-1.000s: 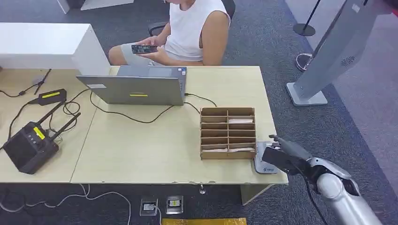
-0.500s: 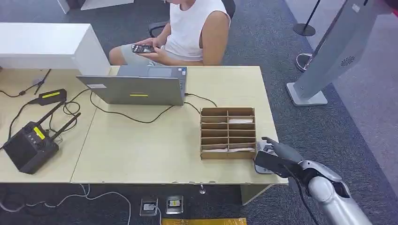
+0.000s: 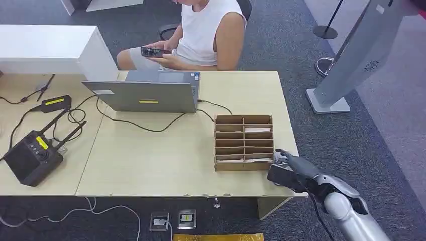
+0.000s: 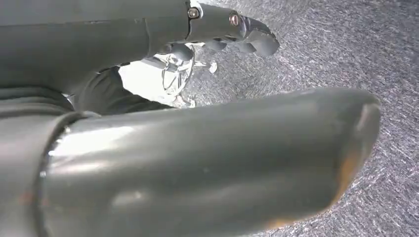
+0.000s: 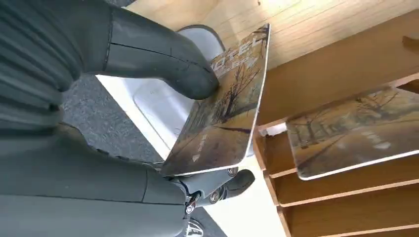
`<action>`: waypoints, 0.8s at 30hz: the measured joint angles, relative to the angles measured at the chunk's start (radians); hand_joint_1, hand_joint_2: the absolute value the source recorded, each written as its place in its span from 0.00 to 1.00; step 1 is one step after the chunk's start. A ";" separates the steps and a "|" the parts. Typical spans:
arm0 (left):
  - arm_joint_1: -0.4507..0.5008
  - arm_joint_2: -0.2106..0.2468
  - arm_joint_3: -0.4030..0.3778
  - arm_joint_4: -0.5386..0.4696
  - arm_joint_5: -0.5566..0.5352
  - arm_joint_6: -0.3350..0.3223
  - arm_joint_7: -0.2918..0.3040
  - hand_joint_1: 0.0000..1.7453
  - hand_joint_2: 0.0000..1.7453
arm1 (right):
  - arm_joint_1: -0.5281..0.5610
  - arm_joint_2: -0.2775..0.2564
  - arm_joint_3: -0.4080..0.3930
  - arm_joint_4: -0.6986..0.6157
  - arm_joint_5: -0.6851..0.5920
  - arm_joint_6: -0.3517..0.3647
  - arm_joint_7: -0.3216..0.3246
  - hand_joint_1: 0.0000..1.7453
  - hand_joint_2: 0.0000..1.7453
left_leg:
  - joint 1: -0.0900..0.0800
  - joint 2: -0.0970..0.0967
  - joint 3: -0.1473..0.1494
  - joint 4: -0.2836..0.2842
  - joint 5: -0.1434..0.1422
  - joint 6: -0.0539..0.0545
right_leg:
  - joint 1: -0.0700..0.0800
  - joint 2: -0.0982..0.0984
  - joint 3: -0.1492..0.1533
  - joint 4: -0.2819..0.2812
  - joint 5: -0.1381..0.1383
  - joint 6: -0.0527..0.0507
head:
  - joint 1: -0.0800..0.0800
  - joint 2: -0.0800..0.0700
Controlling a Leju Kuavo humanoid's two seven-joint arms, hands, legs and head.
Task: Pass the card to the sensor for recognition and then transmit it.
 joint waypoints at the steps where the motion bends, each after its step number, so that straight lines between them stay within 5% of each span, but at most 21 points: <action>1: 0.000 0.000 0.000 0.000 0.000 0.000 0.000 0.00 0.00 | 0.000 0.000 0.001 0.000 0.001 -0.002 -0.002 1.00 1.00 | 0.000 0.000 0.000 0.000 0.000 0.000 | 0.000 0.000 0.000 0.000 0.000 0.000 | 0.000 0.000; 14: 0.000 0.000 0.002 0.000 -0.016 0.002 0.000 0.00 0.00 | -0.023 0.003 0.005 0.005 0.033 -0.013 -0.025 1.00 1.00 | 0.000 0.000 0.000 0.000 0.000 0.000 | 0.000 0.000 0.000 0.000 0.000 0.000 | 0.000 0.000; 24: 0.000 0.000 0.007 0.000 -0.048 0.001 0.000 0.00 0.00 | -0.192 -0.031 -0.043 0.003 0.088 0.029 -0.073 1.00 1.00 | 0.000 0.000 0.000 0.000 0.000 0.000 | 0.000 0.000 0.000 0.000 0.001 0.000 | 0.000 0.000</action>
